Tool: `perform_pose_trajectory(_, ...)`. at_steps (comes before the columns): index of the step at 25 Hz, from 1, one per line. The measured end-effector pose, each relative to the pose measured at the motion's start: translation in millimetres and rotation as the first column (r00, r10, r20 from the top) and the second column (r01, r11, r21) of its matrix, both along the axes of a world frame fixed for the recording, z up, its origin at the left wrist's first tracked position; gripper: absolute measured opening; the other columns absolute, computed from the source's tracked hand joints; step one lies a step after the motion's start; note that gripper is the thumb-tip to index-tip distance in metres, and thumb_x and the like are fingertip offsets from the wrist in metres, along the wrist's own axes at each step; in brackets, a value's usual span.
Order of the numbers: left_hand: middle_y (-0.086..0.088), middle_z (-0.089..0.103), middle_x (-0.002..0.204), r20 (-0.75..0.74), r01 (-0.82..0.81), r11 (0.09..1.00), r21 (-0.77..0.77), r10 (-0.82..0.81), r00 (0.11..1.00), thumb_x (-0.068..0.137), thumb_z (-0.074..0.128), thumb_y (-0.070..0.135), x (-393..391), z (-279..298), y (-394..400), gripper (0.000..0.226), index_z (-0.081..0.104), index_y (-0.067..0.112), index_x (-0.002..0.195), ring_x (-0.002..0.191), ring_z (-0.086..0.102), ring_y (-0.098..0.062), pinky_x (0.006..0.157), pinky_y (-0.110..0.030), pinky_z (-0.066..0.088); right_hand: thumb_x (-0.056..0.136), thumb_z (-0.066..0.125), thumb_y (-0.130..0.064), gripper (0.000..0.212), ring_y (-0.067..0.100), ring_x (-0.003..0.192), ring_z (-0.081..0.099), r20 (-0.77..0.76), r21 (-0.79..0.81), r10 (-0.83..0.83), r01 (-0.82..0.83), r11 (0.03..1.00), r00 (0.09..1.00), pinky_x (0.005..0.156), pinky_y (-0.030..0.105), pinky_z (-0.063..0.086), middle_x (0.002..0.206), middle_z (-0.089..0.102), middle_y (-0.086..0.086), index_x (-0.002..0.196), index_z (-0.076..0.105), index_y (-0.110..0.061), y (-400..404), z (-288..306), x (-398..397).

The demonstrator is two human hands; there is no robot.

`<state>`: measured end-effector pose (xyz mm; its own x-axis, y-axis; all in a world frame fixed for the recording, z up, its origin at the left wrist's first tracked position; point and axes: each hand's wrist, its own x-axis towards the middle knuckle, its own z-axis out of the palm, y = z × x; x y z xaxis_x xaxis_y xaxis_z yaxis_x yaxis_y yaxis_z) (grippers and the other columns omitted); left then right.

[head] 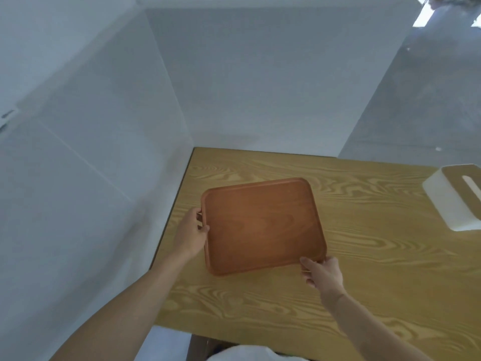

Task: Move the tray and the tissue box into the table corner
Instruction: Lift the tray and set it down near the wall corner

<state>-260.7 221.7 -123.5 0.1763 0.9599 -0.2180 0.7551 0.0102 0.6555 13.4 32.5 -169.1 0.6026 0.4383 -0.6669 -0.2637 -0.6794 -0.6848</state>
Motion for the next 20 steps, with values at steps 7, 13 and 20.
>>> perform_pose_trajectory(7, -0.001, 0.063, 0.112, -0.096, 0.126, 0.989, -0.076, -0.133, 0.986, 0.088, 0.067, 0.013, 75, -30, 46, 0.036, 0.055, 0.018, 0.121, 0.092, 0.062, -0.019, 0.083, -0.04, 0.051, 0.08, 0.08, -0.033, 0.044, 0.024, 0.07, 0.073, 0.064, -0.131, -0.073, 0.081, 0.988, 0.995, 0.066, 0.042, 0.06, 0.082, 0.074, 0.01, 0.102, 0.051, -0.011, 7, -12, 44)
perform_pose_trajectory(13, -0.005, 0.064, 0.117, -0.148, 0.234, 0.965, -0.117, -0.25, 0.957, 0.086, 0.066, 0.012, 128, -55, 89, 0.035, 0.057, 0.016, 0.12, 0.102, 0.062, -0.025, 0.089, -0.041, 0.049, 0.083, 0.078, -0.041, 0.052, 0.036, 0.093, 0.062, 0.122, -0.246, -0.069, 0.098, 0.964, 0.99, 0.076, 0.038, 0.047, 0.107, 0.066, 0.018, 0.107, 0.047, -0.007, 25, -23, 72)
perform_pose_trajectory(20, -0.003, 0.057, 0.131, -0.448, 0.343, 0.935, -0.087, -0.344, 0.825, 0.088, 0.064, 0.03, 174, -82, 118, 0.043, 0.054, 0.024, 0.129, 0.127, 0.044, -0.031, 0.103, -0.052, 0.031, 0.084, 0.071, -0.054, 0.061, 0.043, 0.115, 0.057, 0.211, -0.392, 0.013, 0.073, 0.917, 0.977, 0.091, 0.047, 0.048, 0.116, 0.066, 0.022, 0.115, 0.048, -0.007, 37, -36, 89)
